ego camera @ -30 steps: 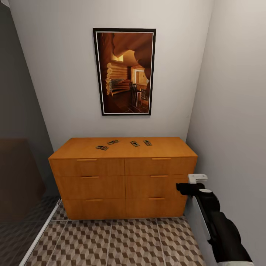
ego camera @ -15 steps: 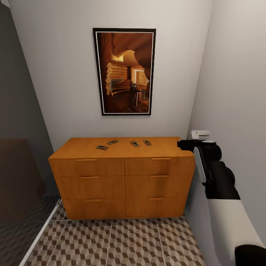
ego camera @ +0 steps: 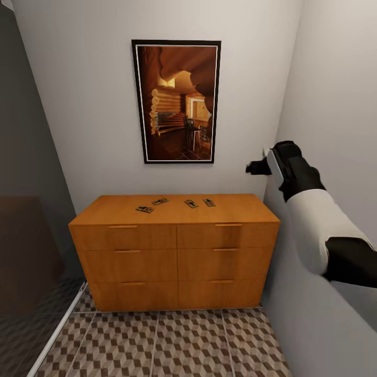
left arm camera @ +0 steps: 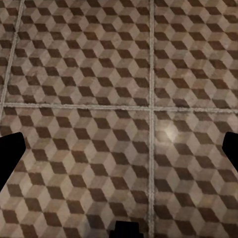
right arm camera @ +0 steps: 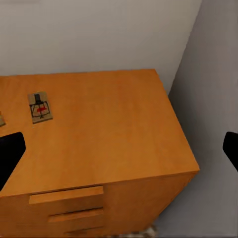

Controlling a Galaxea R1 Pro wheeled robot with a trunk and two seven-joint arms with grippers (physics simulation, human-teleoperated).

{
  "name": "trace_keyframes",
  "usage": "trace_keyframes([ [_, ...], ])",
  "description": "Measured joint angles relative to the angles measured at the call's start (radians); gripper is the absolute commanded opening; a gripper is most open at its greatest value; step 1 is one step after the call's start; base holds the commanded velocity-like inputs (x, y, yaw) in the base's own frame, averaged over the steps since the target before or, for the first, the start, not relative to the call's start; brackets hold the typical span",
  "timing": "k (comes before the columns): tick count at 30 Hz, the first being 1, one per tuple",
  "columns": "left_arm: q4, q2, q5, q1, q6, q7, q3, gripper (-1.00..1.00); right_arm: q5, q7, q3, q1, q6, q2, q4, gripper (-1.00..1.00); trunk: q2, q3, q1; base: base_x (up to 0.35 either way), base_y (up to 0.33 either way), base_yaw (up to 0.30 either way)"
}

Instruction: Take the four mousetraps from the cabinet in the bathroom and place them on the bathroom floor. Make sure all four end up on the same floor surface, and ensure that at least two of them are either under or directly next to the same bathroom sink.

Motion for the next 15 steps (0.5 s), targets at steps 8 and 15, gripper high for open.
trace_keyframes([
  [8, 0.075, 0.004, -0.003, 0.000, 0.001, 0.001, -0.001, 1.00, -0.008, 0.008, 0.002, -0.119, -0.005, 0.042, 0.193, 1.00, 0.000, 0.000, 0.000, 0.000, 0.000, 0.000],
  [15, 0.203, 0.039, -0.005, 0.001, 0.004, 0.005, -0.004, 1.00, -0.006, 0.009, 0.004, -0.132, -0.017, 0.110, 0.283, 1.00, 0.000, 0.000, 0.000, 0.000, 0.000, 0.000],
])
